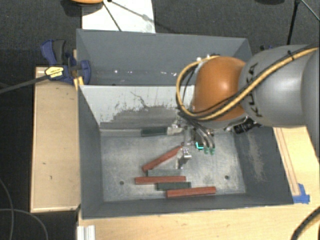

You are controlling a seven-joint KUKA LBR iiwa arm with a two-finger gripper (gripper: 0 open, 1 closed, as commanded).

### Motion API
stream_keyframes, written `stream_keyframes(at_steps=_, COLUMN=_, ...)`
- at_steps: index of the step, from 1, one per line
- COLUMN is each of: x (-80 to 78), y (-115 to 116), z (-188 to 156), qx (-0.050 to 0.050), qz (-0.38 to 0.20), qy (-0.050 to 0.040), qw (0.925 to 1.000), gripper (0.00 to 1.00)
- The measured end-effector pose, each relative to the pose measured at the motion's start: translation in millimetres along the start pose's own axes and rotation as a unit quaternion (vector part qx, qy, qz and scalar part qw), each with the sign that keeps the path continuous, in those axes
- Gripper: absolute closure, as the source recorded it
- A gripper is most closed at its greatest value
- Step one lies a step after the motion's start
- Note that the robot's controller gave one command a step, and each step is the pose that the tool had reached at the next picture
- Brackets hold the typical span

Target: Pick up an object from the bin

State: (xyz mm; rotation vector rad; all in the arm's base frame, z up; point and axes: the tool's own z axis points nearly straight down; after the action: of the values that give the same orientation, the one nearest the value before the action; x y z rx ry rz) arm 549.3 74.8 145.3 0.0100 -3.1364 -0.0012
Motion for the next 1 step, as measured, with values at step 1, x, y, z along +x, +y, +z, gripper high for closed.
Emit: stream_keyframes(at_steps=1, x=-2.0, y=-0.4, z=-3.6, qx=0.0, qz=0.001, qy=-0.0037, qw=1.0, gripper=0.0)
